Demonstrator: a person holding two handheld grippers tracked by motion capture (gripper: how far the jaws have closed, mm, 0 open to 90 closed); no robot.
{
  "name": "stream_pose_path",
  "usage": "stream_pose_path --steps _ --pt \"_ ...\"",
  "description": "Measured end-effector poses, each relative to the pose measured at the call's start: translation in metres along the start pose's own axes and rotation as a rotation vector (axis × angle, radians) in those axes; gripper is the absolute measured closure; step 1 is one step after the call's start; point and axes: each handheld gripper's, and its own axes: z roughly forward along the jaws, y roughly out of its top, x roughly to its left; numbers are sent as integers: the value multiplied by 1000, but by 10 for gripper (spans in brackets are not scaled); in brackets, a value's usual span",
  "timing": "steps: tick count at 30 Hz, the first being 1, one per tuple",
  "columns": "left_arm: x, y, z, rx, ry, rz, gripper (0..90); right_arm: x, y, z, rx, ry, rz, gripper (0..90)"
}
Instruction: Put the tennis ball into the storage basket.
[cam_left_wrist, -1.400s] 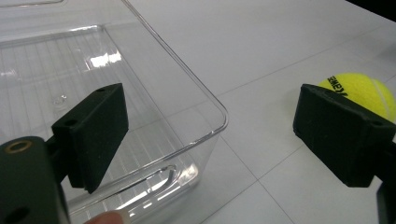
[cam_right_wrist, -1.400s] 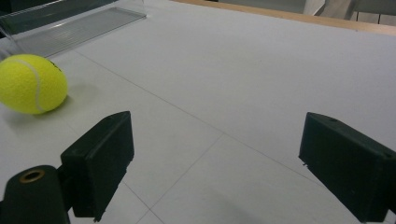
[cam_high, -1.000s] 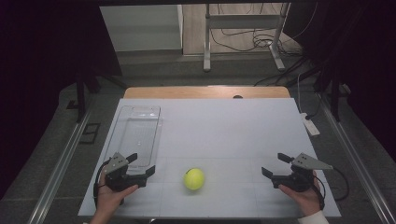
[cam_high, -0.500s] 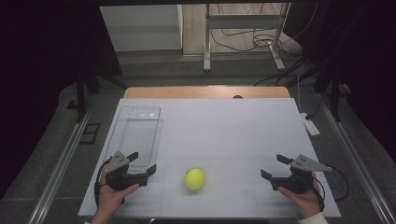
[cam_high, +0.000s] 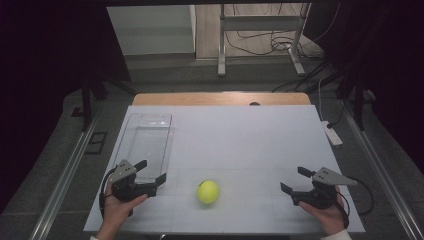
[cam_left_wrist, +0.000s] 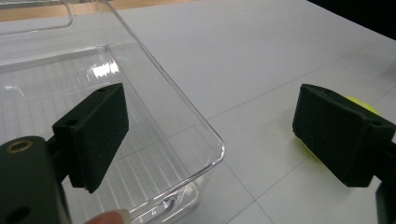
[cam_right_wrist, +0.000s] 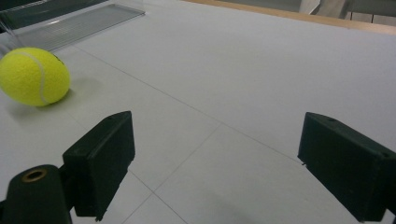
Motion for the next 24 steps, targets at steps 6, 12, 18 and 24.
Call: stream_pose_path --steps 6,12,18,24 --pt "-4 5 2 12 -1 7 124 0 -1 2 6 4 0 116" --pt "-10 11 6 43 -26 31 126 -1 -1 3 10 7 -4 117" --pt "-15 15 13 70 -54 42 125 -2 -1 3 8 8 2 117" --pt "-18 19 15 68 -68 45 123 -2 -2 2 11 4 3 118"
